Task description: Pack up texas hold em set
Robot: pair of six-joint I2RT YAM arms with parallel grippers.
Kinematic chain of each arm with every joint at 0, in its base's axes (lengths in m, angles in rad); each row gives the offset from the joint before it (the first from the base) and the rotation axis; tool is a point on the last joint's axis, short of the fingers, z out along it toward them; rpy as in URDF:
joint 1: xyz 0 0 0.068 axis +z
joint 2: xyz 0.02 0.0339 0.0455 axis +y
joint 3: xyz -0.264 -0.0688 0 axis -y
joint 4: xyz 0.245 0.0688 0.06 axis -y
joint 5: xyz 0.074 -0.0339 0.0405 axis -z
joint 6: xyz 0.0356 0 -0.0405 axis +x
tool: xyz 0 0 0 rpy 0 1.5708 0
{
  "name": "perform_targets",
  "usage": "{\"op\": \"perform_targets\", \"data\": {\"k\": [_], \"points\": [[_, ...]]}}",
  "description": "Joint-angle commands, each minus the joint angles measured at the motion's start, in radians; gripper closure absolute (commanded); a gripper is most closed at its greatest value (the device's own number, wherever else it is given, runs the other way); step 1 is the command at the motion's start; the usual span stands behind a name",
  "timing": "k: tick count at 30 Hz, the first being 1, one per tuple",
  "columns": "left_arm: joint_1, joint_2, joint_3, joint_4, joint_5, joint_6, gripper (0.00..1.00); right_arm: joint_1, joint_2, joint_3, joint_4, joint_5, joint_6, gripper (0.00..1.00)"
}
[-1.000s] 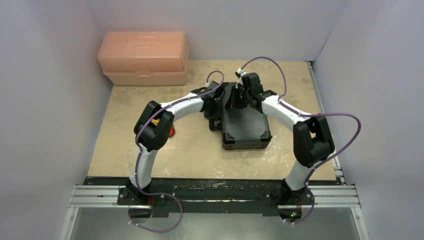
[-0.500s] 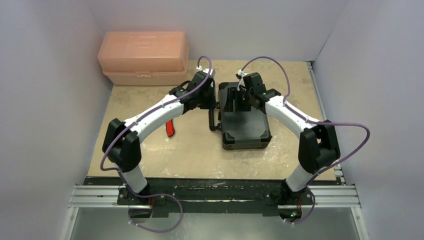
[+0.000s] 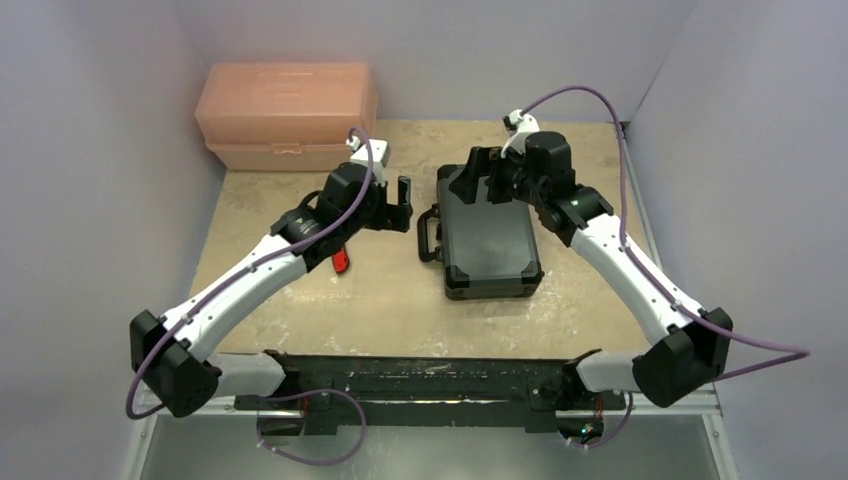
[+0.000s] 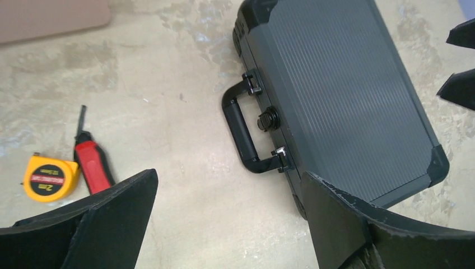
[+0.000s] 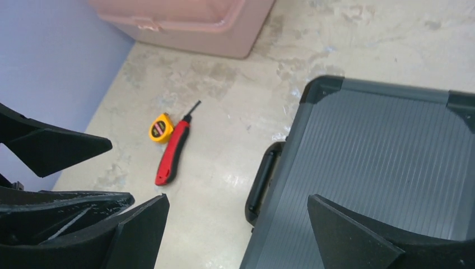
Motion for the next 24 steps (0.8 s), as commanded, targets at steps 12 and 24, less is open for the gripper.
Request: {"op": "perform_targets", "data": {"k": [12, 24], "points": [[0.008, -0.358, -0.065, -0.116, -0.234, 0.236, 0.00, 0.001, -0.243, -0.051, 0.272, 0.082, 0.014, 0.01], [0.007, -0.478, -0.152, -0.136, -0.281, 0.278, 0.00, 0.001, -0.275, -0.081, 0.336, 0.004, 0.043, 0.01]]}}
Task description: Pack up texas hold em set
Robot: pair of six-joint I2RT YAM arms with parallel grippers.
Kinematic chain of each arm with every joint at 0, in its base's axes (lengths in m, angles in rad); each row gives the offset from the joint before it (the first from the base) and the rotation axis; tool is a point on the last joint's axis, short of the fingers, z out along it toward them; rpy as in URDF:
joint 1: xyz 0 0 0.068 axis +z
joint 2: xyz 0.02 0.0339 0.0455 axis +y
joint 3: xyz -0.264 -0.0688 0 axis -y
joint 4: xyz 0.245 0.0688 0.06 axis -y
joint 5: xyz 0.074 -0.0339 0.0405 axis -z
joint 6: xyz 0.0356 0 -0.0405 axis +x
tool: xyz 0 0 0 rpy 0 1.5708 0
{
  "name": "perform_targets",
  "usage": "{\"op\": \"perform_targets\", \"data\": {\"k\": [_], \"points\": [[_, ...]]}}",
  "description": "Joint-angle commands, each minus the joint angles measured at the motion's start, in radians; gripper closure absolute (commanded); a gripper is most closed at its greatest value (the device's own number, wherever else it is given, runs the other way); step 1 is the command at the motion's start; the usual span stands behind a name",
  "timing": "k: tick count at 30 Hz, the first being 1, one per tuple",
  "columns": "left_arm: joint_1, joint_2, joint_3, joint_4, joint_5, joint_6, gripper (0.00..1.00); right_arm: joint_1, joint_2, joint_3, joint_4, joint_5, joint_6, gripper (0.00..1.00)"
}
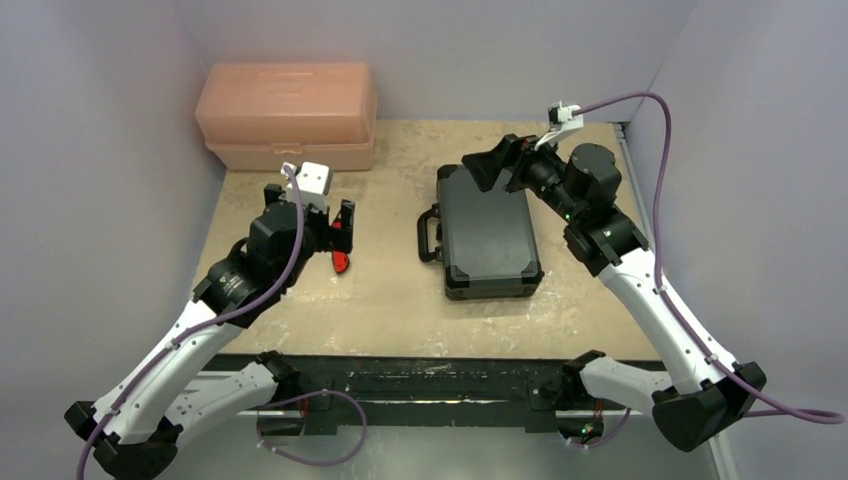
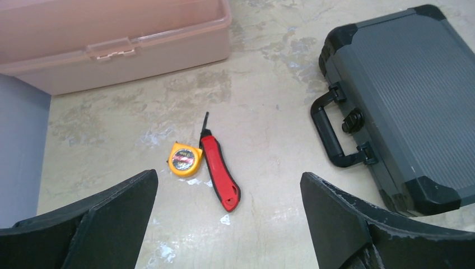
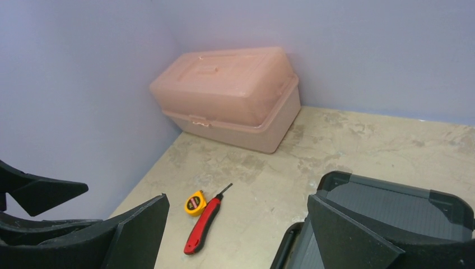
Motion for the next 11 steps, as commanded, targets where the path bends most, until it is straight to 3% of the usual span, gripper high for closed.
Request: {"op": "perform_targets", "data": {"k": [1, 11], "points": [[0.005, -0.022, -0.031, -0.008, -0.027, 0.027, 0.00, 0.001, -0.036, -0.017, 0.075, -0.044, 0.023, 0.01], [0.004, -0.077, -0.045, -0.010, -0.022, 0.044, 0.00, 0.001, -0.035, 0.000, 0.030, -0.010, 0.031, 0.01]]}}
